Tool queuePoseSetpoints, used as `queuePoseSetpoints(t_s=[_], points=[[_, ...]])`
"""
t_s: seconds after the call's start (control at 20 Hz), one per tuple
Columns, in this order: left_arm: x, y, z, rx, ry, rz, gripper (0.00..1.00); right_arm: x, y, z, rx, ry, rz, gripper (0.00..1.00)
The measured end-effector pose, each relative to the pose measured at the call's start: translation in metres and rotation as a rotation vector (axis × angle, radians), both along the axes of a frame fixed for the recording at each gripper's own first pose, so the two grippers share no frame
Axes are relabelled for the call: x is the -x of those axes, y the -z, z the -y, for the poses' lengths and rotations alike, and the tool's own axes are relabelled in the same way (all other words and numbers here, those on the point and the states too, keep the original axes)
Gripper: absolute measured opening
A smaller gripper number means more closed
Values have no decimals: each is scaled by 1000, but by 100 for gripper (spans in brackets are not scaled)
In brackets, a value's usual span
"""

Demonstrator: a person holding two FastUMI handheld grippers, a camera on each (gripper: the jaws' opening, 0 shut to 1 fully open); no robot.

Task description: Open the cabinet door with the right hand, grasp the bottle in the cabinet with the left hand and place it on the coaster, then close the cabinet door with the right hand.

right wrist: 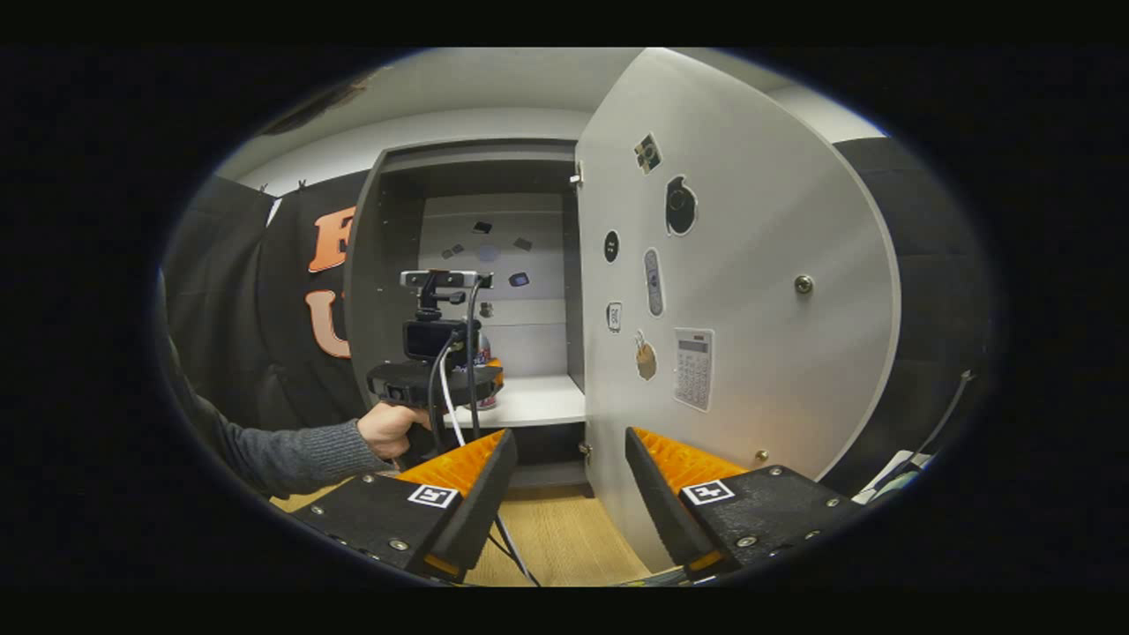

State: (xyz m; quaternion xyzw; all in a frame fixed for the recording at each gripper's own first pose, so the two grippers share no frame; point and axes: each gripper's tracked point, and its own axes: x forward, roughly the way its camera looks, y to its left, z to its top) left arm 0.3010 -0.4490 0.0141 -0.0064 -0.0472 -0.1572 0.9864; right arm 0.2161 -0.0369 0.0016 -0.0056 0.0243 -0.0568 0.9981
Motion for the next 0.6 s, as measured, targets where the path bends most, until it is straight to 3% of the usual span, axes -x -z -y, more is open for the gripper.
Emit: queuePoseSetpoints(t_s=[0.25, 0.3, 0.35, 0.45, 0.55, 0.6], points=[[35, -12, -11, 30, 8, 8, 87, 14, 1, -6, 4, -31, 0, 78], [44, -15, -16, 33, 5, 13, 87, 19, 3, -7, 5, -41, -1, 73], [54, -19, -22, 32, -3, 24, 86, 22, 1, -10, 3, -49, -5, 78], [74, -23, -32, 26, -10, 44, 86, 30, 1, -15, -5, -68, -5, 73], [95, -22, -45, 19, -25, 53, 84, 42, 4, -19, -9, -84, -11, 78], [106, -20, -52, 15, -35, 58, 86, 47, 5, -20, -10, -92, -15, 73]])
